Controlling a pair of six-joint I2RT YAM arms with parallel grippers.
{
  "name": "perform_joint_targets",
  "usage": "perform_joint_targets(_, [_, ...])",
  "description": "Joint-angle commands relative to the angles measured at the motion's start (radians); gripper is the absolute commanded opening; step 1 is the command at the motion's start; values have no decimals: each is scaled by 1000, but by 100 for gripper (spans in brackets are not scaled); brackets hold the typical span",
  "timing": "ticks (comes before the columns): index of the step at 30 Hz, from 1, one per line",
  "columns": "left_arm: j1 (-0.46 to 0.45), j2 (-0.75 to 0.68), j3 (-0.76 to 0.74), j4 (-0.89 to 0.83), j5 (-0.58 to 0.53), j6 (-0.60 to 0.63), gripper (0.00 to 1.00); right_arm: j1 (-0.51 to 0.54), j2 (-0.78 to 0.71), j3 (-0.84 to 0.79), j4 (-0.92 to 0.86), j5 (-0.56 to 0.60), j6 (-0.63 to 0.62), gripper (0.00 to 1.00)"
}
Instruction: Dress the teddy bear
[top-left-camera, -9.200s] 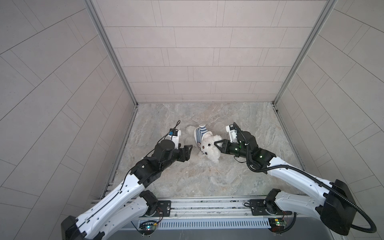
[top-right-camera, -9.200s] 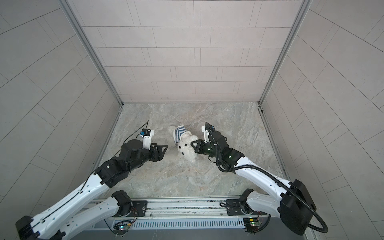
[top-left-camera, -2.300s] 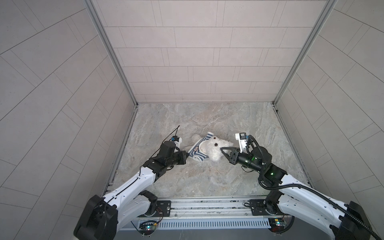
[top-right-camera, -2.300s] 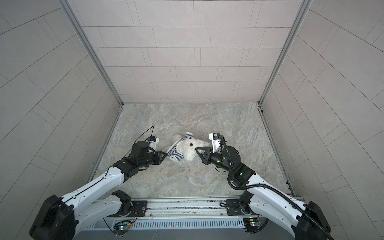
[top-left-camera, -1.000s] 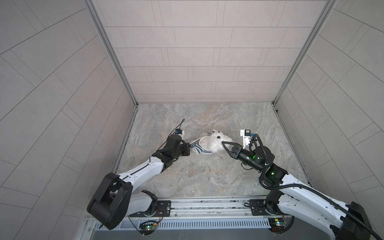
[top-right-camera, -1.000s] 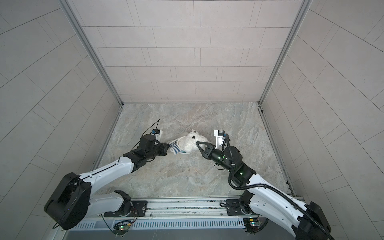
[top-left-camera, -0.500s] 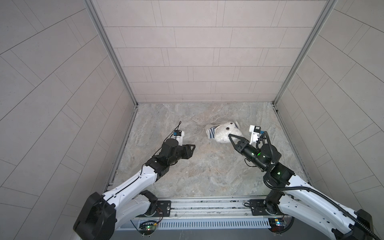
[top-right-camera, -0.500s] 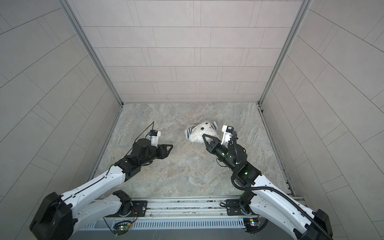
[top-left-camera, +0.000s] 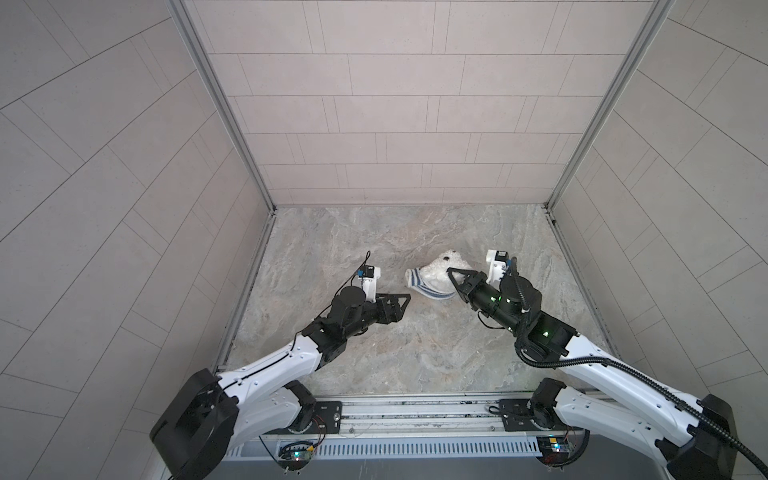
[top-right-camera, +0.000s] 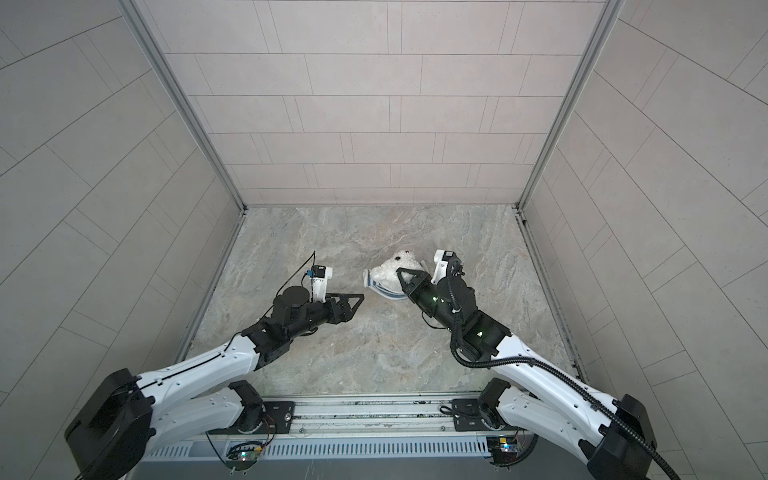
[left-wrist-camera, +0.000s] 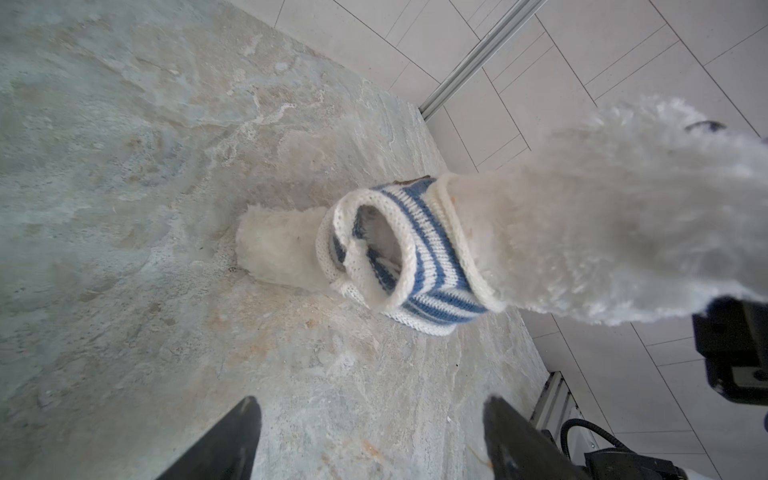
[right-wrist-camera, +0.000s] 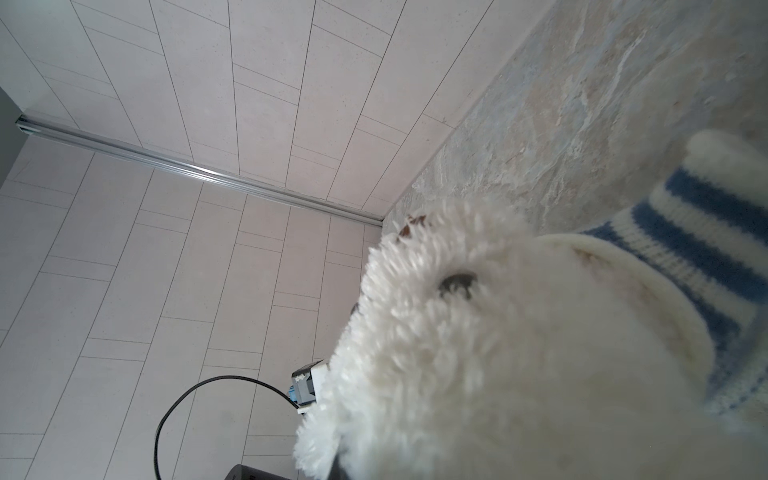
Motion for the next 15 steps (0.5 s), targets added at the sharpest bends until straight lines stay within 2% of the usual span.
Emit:
perform_joint_targets(1, [-2, 60, 1, 190, -19, -55, 91, 14, 6, 22, 60, 15, 80, 0])
perform_joint_targets(8, [2, 199, 68, 244, -66, -66, 84, 31, 7, 11, 70, 20, 108, 0])
perform_joint_targets(11, [10, 258, 66, 335, -76, -100, 83, 33, 8, 5, 84, 15, 118, 0])
perform_joint_targets(15, [46, 352, 68, 479, -2, -174, 75, 42, 9, 14, 65, 14, 114, 0])
